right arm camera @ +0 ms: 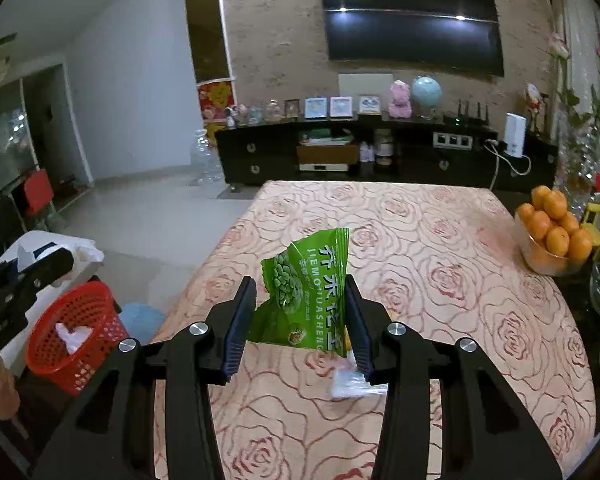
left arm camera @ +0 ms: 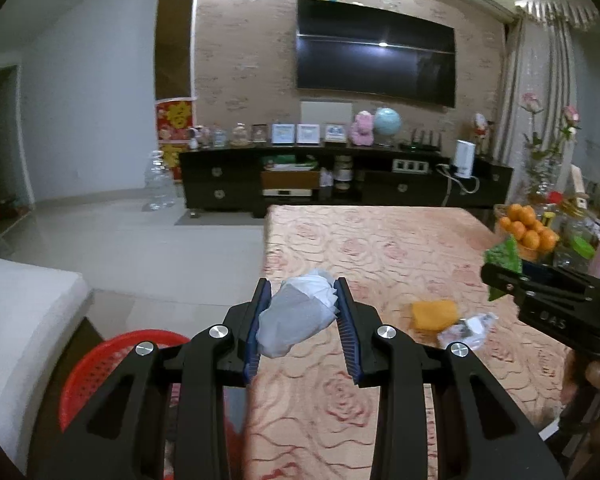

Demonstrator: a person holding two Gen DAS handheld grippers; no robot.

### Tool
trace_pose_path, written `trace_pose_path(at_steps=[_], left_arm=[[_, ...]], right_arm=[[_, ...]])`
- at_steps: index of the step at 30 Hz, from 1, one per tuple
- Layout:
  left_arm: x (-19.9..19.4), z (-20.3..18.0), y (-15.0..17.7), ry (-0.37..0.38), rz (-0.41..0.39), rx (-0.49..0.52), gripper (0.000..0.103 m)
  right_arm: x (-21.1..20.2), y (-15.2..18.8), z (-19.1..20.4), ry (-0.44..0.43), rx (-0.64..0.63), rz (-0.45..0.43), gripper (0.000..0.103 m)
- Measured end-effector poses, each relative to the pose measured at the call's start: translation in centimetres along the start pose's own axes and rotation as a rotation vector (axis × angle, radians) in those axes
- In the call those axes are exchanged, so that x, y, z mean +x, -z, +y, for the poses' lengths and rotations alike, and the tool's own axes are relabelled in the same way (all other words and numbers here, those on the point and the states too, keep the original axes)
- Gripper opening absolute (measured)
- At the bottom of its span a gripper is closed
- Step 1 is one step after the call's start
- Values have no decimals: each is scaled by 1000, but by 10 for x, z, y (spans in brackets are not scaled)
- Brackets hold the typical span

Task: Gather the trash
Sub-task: 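Carry the tissue and green packet over the red basket with both tools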

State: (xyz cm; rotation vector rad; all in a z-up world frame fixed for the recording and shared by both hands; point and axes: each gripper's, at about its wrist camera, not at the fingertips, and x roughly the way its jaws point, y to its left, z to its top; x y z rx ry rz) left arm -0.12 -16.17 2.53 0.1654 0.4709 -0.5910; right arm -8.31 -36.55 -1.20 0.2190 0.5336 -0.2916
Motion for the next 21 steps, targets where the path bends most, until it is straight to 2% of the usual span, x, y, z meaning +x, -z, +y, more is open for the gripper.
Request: trace_pose_path(at_steps=[7,21], left_arm=[[-8,32,-4,-115,-17,15,31],[-5,73,15,-182,18,-52,31]], right_arm=[[4,-3,23,-33,-26,-6,43],[29,-7,78,-112,-91,29,43]])
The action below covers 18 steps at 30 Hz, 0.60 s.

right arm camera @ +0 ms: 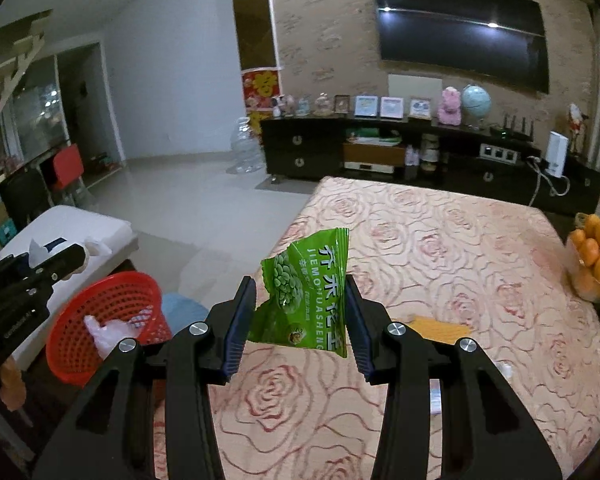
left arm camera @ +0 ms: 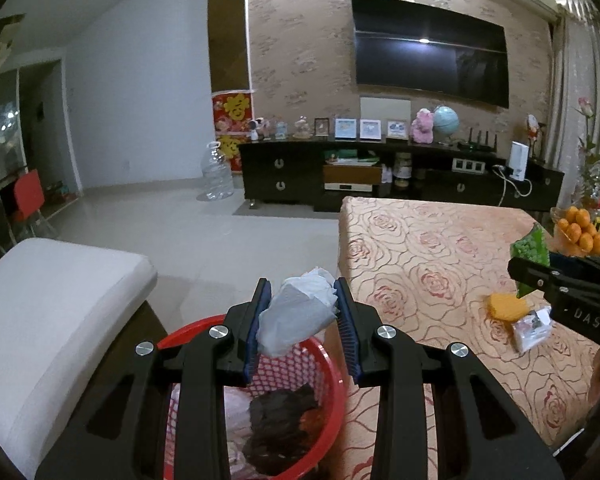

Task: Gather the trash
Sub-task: 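Carry the tissue and green packet over the red basket with both tools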

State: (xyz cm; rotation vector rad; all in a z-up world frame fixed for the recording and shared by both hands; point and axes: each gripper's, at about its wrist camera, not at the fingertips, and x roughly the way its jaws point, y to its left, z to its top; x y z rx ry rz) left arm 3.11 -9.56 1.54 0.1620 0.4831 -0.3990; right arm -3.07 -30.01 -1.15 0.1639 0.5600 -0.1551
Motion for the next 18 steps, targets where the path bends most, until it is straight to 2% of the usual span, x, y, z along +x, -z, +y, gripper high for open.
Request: trace_pose_path(at_steps=[9,18], left_arm=[[1,43,7,-69,32,-74,31],[0,81,14,-137,62,-142,31]], right_arm=[[24,-3,32,-90,-5,43,43],[45,-12,80,-264,-37,116,43]])
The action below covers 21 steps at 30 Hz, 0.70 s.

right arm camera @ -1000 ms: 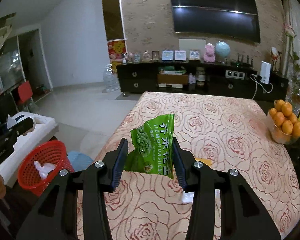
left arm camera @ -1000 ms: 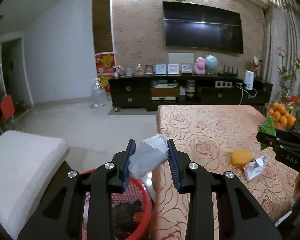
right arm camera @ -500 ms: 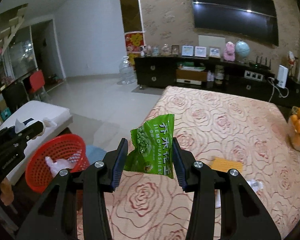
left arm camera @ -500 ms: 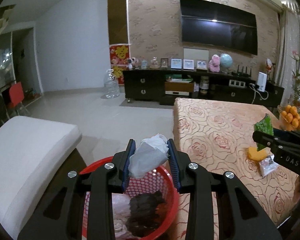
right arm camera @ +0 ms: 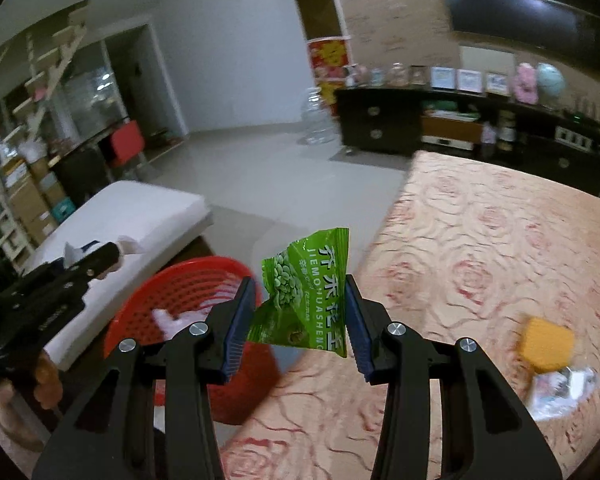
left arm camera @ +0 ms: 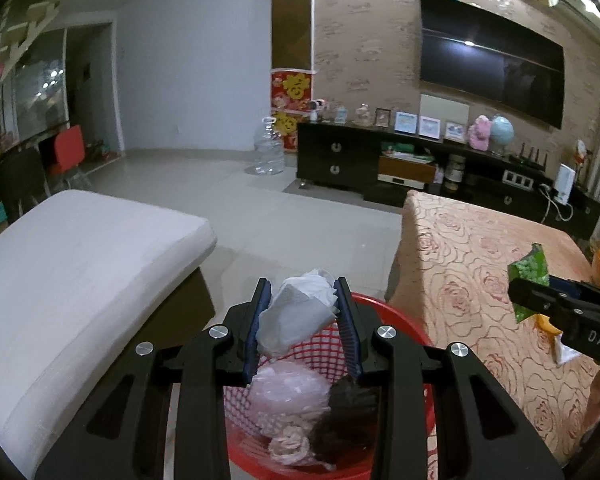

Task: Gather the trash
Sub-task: 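Carry the tissue and green packet over the red basket with both tools, then open both tools to drop the tissue and packet into the basket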

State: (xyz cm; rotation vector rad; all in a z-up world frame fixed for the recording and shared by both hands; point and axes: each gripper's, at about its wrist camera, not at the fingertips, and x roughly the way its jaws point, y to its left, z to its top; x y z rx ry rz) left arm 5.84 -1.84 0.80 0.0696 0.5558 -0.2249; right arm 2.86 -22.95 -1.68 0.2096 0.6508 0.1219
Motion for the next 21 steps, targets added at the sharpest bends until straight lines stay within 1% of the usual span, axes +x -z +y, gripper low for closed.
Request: trace_pose_path(at_steps=[5,8,12,21], left_arm=[[3,8,2,-21,18,6,31],[9,9,4,-31,44,16,31],[15,11,8,-26,76,28,31],[14,12,12,-29,76,42,31]], right_arm=[[18,-9,27,-76,-50,32,43],[27,-5,37,-114,-76,51,43],[41,3,43,-124,-88,93,43],[54,15,55,-146,-103,132,43]])
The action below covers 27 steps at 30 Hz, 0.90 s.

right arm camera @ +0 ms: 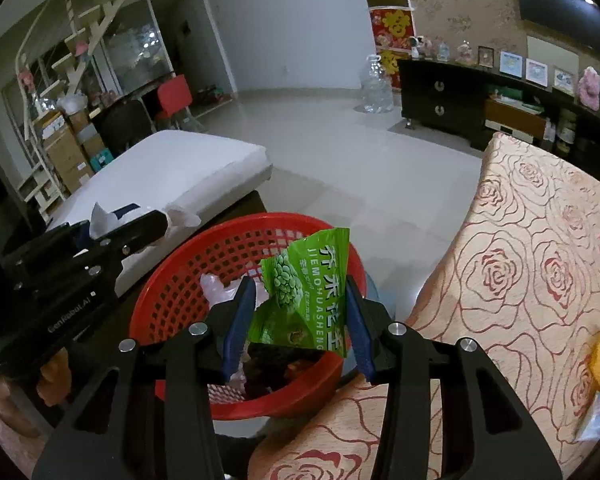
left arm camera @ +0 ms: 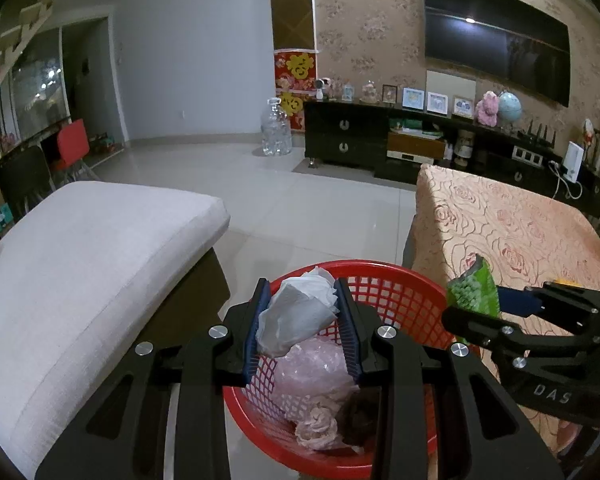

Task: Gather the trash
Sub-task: 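Open both tools to drop the tissue and packet into the basket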

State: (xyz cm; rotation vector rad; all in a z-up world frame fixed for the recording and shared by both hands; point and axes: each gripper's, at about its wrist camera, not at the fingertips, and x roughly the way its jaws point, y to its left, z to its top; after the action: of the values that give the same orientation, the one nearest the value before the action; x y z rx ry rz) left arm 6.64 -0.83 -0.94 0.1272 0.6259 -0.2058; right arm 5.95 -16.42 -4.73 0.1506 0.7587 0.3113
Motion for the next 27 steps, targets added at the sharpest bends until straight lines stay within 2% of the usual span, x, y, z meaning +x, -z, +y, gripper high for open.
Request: trace_pose_path(at_steps=[4,6,11,14,20,27], left_arm=[[2,2,0,12,18,-4,34],[6,3,-1,37,44,-16,39],[6,5,-1,38,37,-36,64],[4,6,1,43,26,-41,71],[0,4,0,52,7,-39,77],[-3,-3,-2,65,-4,-34,78]], right_arm=[[4,4,3,-12,-2,15,46],[6,4,3,-19,1,17,54],[4,5,1,-18,16,10,65],[2,6,-4,-7,29,9,71],[-8,10,-18,22,64,-5,76],[-28,16,-39,69,109,-37,80]])
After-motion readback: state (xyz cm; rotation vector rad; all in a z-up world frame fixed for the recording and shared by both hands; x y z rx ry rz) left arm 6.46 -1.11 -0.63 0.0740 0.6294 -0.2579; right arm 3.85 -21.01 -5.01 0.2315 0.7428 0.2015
